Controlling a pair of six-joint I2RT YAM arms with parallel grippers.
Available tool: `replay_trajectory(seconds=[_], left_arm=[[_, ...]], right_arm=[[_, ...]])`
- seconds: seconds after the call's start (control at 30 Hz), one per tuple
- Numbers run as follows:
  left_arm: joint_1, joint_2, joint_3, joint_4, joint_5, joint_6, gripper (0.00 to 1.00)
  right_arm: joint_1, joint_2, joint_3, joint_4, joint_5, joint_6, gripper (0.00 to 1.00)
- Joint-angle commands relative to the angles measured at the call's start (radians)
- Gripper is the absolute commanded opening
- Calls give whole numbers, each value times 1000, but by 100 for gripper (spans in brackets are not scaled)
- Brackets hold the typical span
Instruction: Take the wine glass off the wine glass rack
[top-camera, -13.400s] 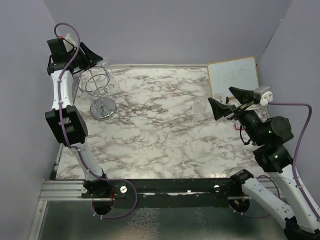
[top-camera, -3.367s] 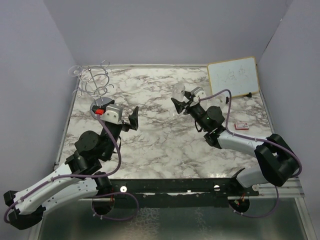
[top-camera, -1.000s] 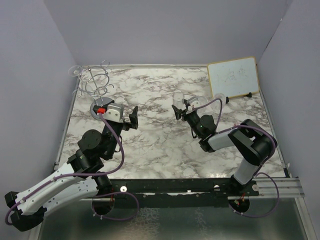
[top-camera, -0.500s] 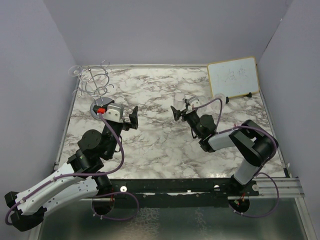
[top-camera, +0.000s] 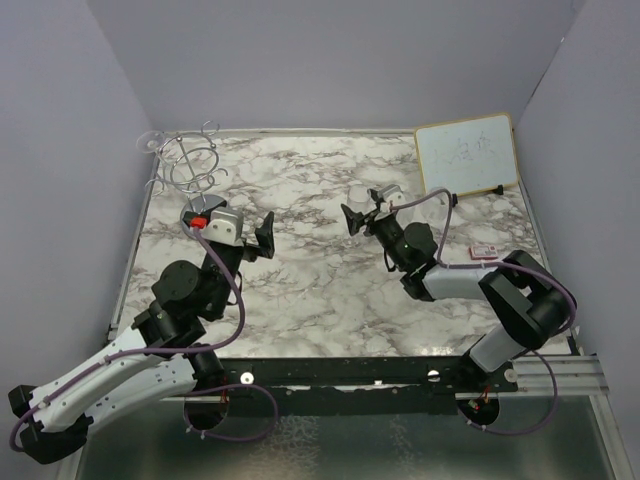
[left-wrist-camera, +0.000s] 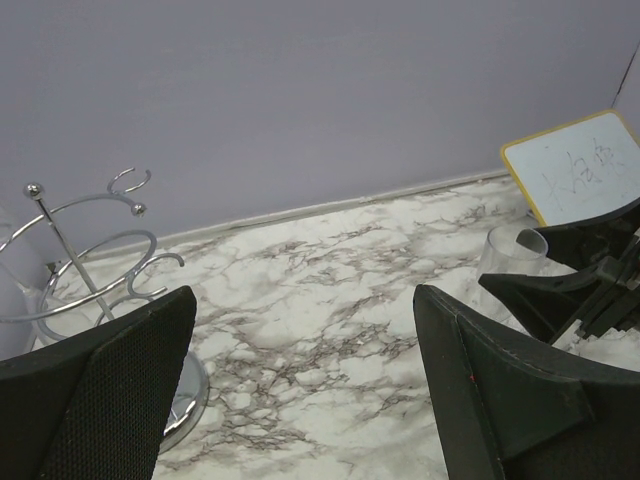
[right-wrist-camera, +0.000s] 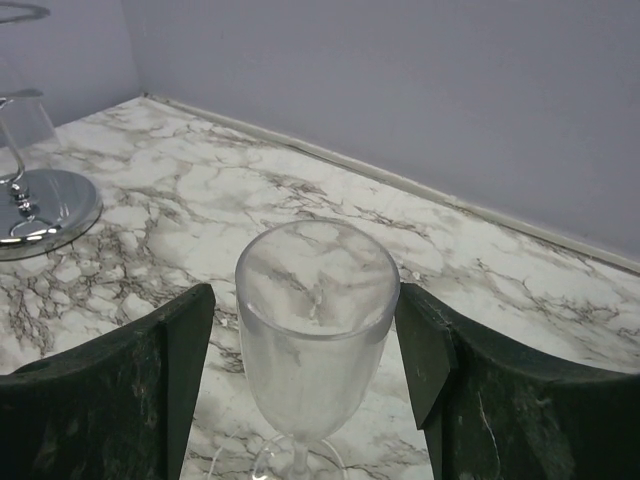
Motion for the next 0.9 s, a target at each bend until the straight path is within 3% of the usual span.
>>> replay_trajectory(seconds=[0.0, 0.23, 0.47, 0.7, 0.87], left_arm=[[5, -12, -16, 12, 15, -11, 91], [6, -5, -16, 8, 15, -14, 91], [7, 32, -9, -6, 27, -26, 93], [15, 119, 40, -20, 21, 3, 99], [71, 249, 164, -47, 81, -5, 99]], right_arm=[[11, -70, 61, -118, 11, 35, 73], [11, -172, 161, -329, 56, 47, 74], [10, -278, 268, -605, 109, 58, 81], [11, -452, 330, -920, -66, 111, 86], [10, -572, 324, -1051, -187, 182, 89]])
